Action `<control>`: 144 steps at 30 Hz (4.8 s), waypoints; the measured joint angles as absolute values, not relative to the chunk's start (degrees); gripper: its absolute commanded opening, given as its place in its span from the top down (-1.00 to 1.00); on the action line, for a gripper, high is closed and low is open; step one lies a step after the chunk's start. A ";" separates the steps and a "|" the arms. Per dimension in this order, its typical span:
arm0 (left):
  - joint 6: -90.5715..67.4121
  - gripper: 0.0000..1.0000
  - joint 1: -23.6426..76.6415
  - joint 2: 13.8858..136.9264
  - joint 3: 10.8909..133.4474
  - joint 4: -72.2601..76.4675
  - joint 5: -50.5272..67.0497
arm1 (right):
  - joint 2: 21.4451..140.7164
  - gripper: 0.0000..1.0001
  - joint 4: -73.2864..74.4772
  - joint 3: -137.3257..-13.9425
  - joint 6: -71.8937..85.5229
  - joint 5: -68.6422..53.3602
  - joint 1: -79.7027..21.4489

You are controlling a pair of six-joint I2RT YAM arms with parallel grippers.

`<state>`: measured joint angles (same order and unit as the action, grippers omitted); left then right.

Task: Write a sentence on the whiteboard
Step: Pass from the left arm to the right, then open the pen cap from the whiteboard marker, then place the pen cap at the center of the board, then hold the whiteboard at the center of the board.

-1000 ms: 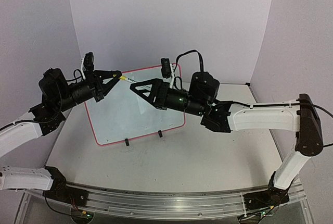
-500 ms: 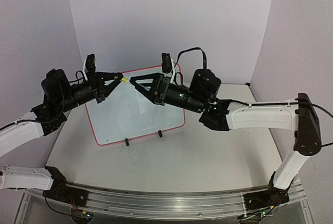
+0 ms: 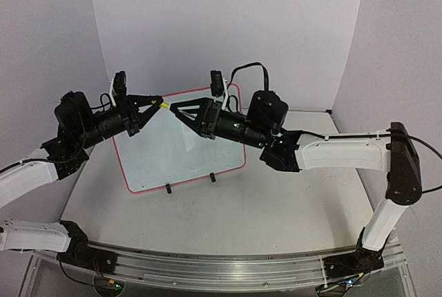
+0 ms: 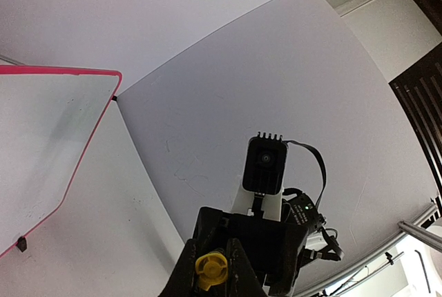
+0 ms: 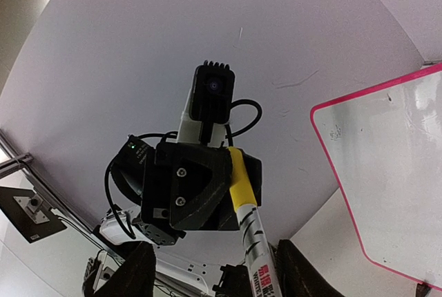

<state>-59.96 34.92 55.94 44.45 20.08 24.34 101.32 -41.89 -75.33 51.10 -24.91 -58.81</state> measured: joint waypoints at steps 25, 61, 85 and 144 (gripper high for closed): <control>-61.56 1.00 34.94 54.25 41.73 22.63 24.47 | 101.41 0.54 -40.56 -75.33 51.33 -22.57 -58.78; -62.51 1.00 36.70 48.77 38.48 17.15 20.93 | 97.41 1.00 -39.68 -68.41 49.32 -19.98 -60.56; -38.94 1.00 35.11 56.77 44.08 -16.83 21.02 | 79.15 1.00 -18.20 -61.84 39.36 -19.64 -51.13; -18.10 -0.68 38.71 70.95 79.73 -44.90 17.01 | 78.53 1.00 -9.62 -61.71 36.62 -22.25 -50.39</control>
